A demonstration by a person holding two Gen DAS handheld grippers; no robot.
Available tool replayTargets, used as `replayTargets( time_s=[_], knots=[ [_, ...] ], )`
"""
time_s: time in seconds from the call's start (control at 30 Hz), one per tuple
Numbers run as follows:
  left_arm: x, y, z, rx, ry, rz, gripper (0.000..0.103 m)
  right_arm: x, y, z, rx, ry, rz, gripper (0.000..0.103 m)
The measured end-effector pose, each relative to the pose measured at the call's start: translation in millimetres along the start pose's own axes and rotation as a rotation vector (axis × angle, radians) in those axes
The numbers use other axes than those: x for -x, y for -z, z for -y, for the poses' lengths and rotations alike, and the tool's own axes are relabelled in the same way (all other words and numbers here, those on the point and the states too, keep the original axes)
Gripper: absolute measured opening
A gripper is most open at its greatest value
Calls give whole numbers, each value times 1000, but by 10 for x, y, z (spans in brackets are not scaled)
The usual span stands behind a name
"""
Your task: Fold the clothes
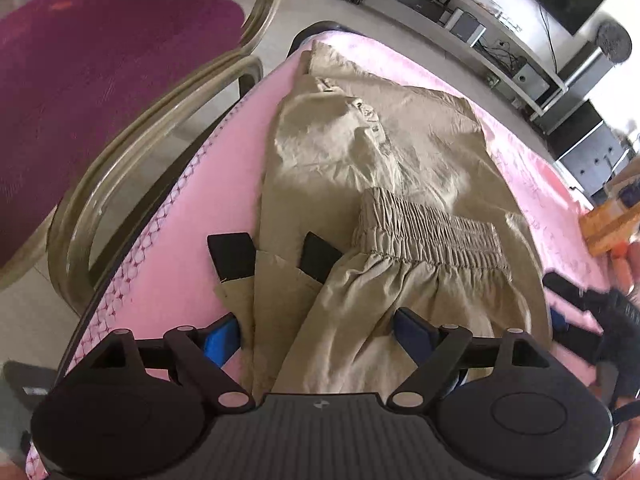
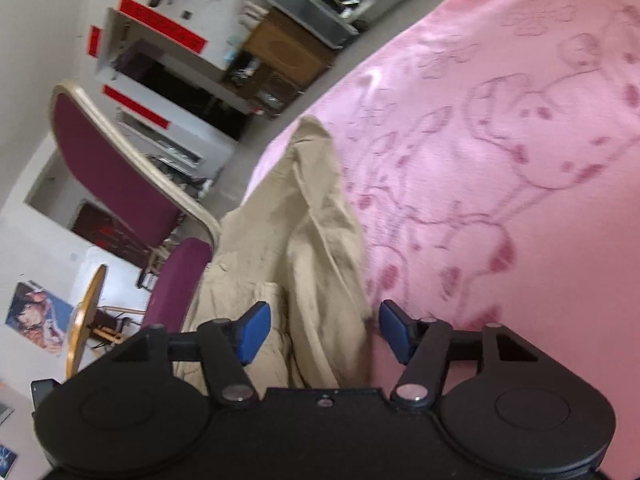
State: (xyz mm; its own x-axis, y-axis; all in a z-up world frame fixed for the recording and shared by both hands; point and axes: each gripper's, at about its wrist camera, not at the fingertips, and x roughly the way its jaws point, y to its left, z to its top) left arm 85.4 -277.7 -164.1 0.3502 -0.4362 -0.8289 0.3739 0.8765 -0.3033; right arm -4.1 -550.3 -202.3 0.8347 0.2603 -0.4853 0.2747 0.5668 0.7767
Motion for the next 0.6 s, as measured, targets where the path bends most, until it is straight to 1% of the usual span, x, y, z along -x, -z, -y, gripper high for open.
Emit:
replayTargets(
  time_s=[0.07, 0.1, 0.13, 0.17, 0.2, 0.23, 0.27, 0.3, 0.33, 0.37, 0.4, 0.43, 0.47, 0.5, 0.53, 0.6],
  knots=[
    [-10, 17, 43, -21, -25, 10, 81, -59, 8, 34, -11, -60, -25, 48],
    [-13, 25, 57, -30, -37, 14, 80, -97, 17, 61, -19, -112, -68, 45],
    [-15, 35, 70, -38, -49, 18, 80, -132, 31, 75, -18, -162, -116, 44],
    [-12, 45, 82, -44, -60, 24, 78, -150, 44, 70, -5, -192, -152, 45],
    [-10, 59, 110, -56, -74, 31, 75, -159, 49, 51, 14, -196, -175, 44],
    [-7, 74, 144, -70, -88, 38, 74, -167, 49, 12, 29, -175, -181, 44],
    [-4, 90, 179, -88, -106, 46, 70, -180, 50, -39, 35, -146, -180, 48],
    [0, 106, 214, -108, -126, 54, 63, -194, 68, -123, 63, -104, -172, 49],
    [11, 119, 258, -132, -147, 63, 59, -211, 106, -248, 115, -47, -157, 48],
    [23, 131, 305, -158, -169, 73, 53, -228, 144, -372, 167, 9, -141, 43],
    [39, 145, 354, -181, -189, 84, 47, -254, 198, -519, 232, 83, -127, 37],
    [60, 148, 401, -205, -202, 94, 43, -272, 251, -660, 281, 156, -115, 26],
    [82, 146, 447, -229, -214, 103, 37, -270, 278, -763, 292, 201, -104, 15],
    [104, 145, 493, -254, -225, 112, 32, -267, 304, -866, 304, 247, -94, 12],
    [126, 143, 539, -278, -236, 121, 30, -247, 310, -942, 300, 281, -83, 9],
    [187, 91, 575, -291, -214, 140, 21, -108, 294, -1095, 278, 311, -51, 7]
  ],
)
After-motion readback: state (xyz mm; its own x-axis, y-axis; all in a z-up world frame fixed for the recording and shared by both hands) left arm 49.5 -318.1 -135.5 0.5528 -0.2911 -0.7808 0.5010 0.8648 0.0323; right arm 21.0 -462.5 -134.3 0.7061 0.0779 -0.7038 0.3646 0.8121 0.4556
